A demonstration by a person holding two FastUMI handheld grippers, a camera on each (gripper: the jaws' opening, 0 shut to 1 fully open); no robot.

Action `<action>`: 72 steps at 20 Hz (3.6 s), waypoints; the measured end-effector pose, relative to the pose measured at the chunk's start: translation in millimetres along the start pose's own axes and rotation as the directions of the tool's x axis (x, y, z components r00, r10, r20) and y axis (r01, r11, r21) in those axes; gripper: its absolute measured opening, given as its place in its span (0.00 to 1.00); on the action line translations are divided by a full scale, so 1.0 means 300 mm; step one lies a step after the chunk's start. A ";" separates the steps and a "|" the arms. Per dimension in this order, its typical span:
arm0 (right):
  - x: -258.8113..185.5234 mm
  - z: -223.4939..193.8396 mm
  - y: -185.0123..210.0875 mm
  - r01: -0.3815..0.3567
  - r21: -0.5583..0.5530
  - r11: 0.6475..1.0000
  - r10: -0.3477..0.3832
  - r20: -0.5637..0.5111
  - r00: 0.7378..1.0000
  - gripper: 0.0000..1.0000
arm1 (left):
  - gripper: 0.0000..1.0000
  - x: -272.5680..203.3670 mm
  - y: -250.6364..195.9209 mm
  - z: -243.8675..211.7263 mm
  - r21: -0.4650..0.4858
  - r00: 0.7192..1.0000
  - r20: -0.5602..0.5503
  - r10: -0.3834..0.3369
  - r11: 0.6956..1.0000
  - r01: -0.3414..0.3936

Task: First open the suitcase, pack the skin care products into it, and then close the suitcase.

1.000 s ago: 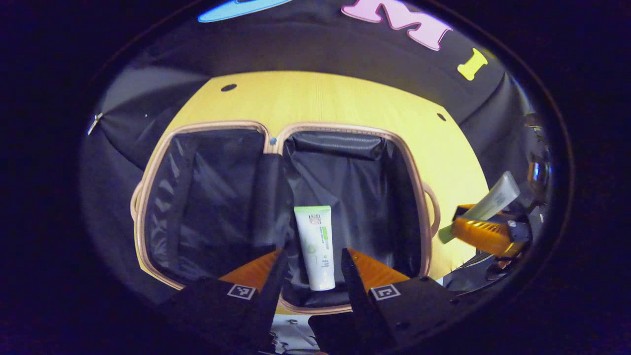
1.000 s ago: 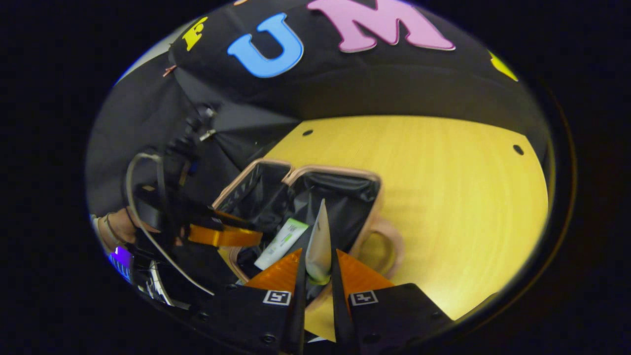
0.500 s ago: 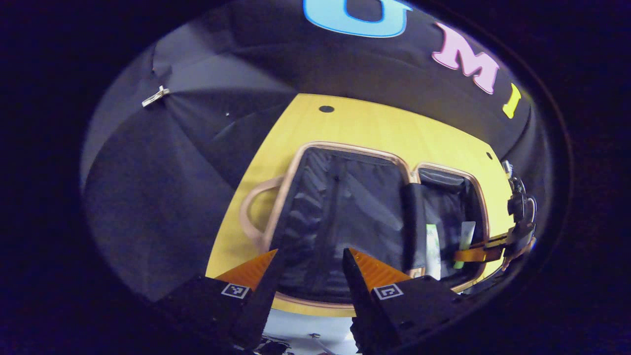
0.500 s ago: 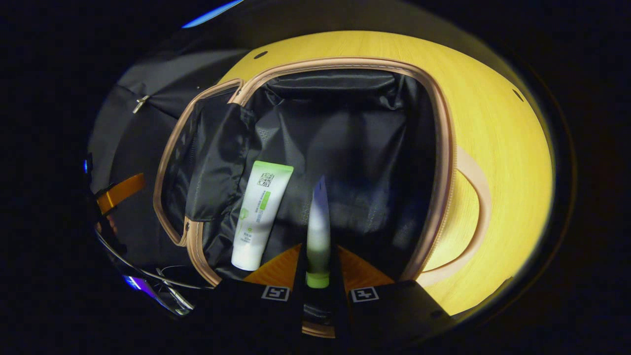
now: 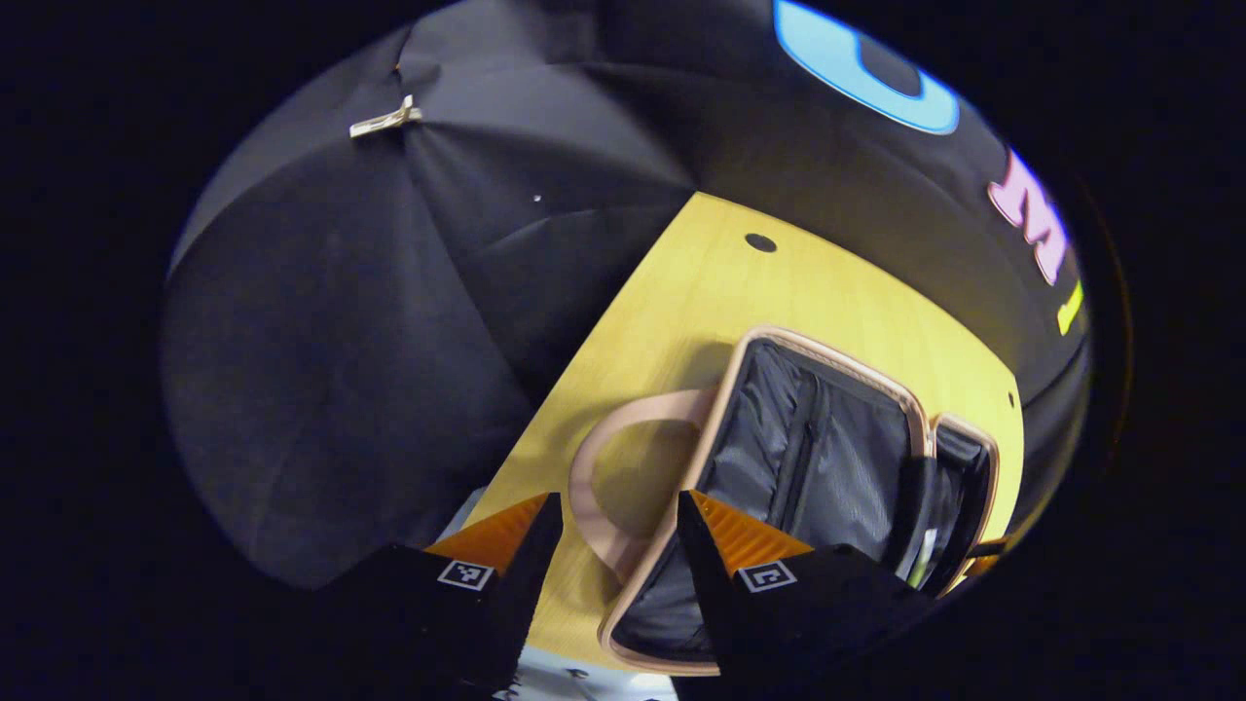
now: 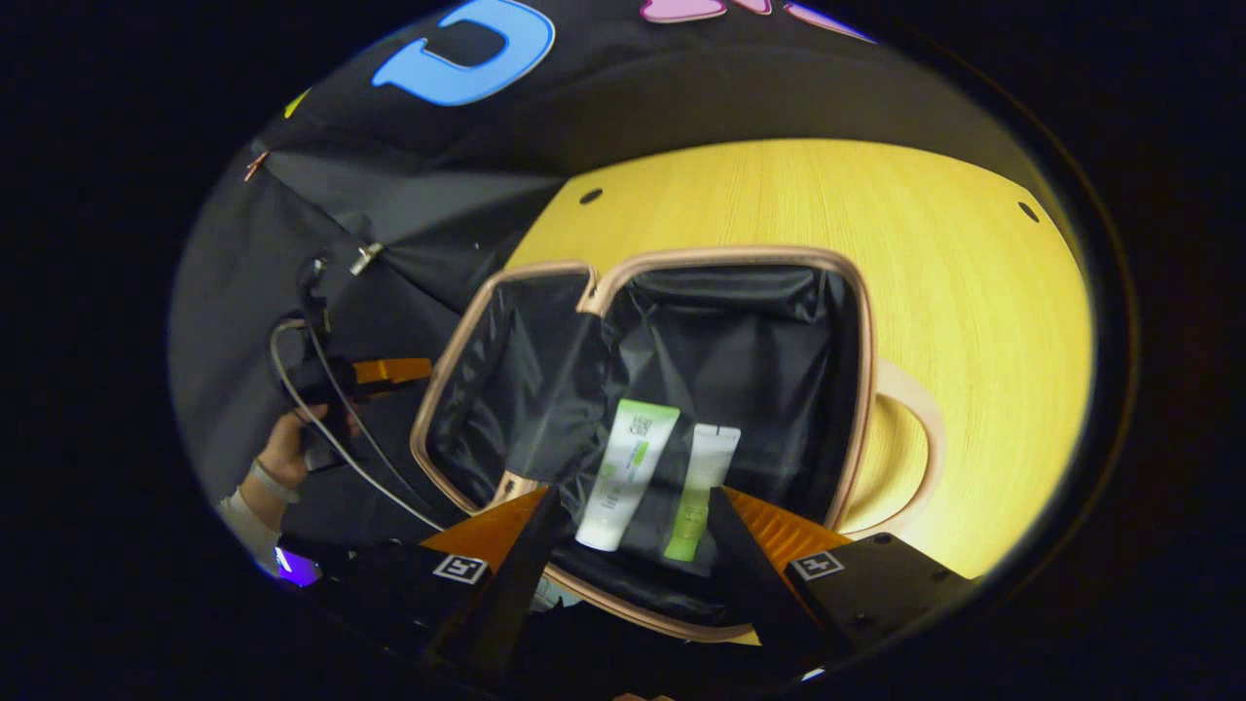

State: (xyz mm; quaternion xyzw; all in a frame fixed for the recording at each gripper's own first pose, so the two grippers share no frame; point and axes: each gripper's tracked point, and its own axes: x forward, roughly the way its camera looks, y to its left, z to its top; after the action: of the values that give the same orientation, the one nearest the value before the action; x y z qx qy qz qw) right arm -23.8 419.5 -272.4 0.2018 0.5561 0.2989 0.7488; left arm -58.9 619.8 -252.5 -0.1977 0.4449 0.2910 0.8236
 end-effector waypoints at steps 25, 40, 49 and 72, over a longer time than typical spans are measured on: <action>-0.256 0.114 -0.104 -0.037 -0.126 0.991 0.058 0.165 0.985 0.96 | 0.10 -0.457 -0.377 0.275 0.197 0.953 0.206 -0.221 0.964 0.181; -0.702 0.046 -0.426 -0.015 -0.142 0.990 0.050 0.248 0.967 0.96 | 0.11 -0.587 -1.622 -0.441 0.406 0.809 -0.111 -0.577 0.717 0.567; -0.891 0.018 -0.645 0.061 -0.087 0.994 -0.031 0.312 0.949 0.96 | 0.23 -0.267 -1.710 -0.787 0.484 0.901 -0.304 -0.310 0.764 0.427; -1.392 0.517 -0.320 0.402 -0.145 0.904 -0.042 0.906 0.422 0.97 | 0.95 -1.104 -1.667 -0.313 0.601 0.498 0.636 -0.590 0.783 0.160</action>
State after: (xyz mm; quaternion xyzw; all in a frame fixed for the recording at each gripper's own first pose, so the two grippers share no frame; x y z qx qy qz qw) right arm 60.9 72.6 10.5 0.1180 0.0446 0.1371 0.9825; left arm 66.8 88.2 12.4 0.0631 0.0270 0.0379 0.9969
